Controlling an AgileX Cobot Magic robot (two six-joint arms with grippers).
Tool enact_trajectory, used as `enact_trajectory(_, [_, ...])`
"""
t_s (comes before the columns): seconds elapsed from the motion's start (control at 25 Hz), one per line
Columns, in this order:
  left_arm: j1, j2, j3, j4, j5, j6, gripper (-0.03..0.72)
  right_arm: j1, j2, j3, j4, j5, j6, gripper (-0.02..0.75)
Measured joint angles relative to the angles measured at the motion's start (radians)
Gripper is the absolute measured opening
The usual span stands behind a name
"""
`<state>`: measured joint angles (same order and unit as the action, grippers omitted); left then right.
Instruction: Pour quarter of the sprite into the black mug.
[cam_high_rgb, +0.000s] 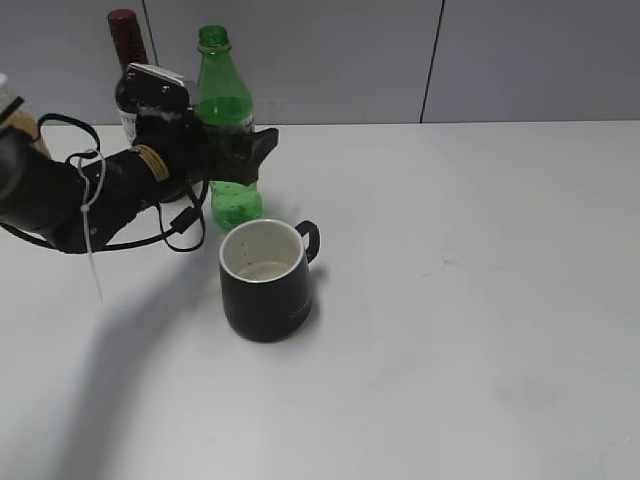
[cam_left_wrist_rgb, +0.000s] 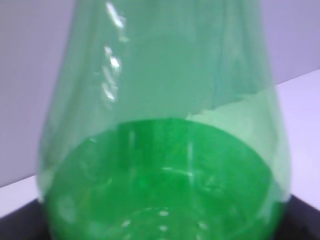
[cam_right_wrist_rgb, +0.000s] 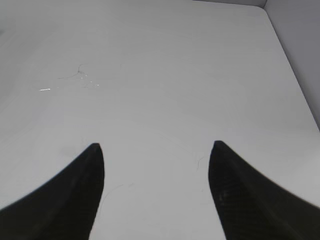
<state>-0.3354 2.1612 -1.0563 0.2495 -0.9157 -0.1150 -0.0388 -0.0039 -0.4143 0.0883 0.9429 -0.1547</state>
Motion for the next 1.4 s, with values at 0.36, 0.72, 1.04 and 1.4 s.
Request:
enact_trajectory(0.36, [0.003,-0.088,0.091,0.012,0.025,0.000,0.631,0.000,0.000,0.000,0.000,0.000,0.000,0.500])
enact_trajectory(0.72, [0.028,-0.131,0.177,0.012,0.018,0.000,0.622,0.000,0.000,0.000,0.000,0.000,0.000,0.500])
enact_trajectory(1.04, [0.054,-0.261,0.328,0.005,0.018,0.049,0.615,0.000,0.000,0.000,0.000,0.000,0.000,0.500])
enact_trajectory(1.4, [0.089,-0.461,0.391,0.000,0.267,0.077,0.597,0.000,0.000,0.000,0.000,0.000,0.000,0.500])
